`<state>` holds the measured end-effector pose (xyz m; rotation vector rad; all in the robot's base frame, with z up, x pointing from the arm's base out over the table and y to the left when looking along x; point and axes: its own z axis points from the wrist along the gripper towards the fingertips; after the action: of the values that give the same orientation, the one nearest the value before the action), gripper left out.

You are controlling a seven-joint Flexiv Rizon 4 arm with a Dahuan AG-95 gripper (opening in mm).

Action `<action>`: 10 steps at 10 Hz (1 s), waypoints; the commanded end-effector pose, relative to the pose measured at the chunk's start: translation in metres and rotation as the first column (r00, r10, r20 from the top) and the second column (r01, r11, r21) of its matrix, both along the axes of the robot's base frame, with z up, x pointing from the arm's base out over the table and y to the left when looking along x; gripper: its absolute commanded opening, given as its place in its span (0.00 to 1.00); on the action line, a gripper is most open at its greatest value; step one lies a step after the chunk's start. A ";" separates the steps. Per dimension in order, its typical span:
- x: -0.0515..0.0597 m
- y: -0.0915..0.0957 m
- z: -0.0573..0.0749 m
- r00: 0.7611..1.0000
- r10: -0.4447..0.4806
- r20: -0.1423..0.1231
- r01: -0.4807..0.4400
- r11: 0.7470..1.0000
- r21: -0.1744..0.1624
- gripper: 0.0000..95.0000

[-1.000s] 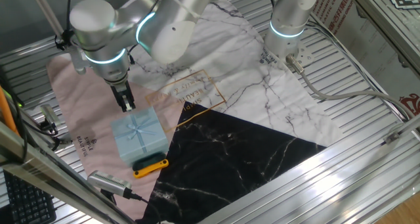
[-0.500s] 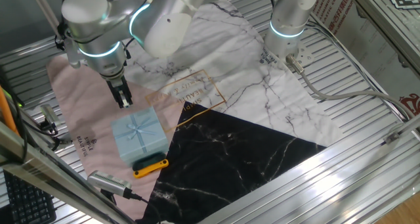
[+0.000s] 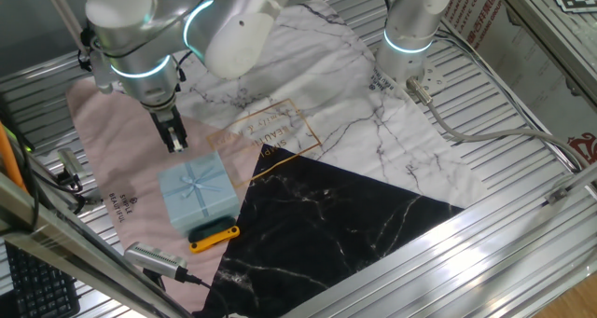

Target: Slide the outer casing onto the gift box

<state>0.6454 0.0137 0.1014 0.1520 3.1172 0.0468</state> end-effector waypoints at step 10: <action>0.010 0.045 0.004 0.998 -0.063 -0.009 0.063 0.998 0.015 0.00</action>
<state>0.6577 0.0639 0.1067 0.2530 3.1216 0.0656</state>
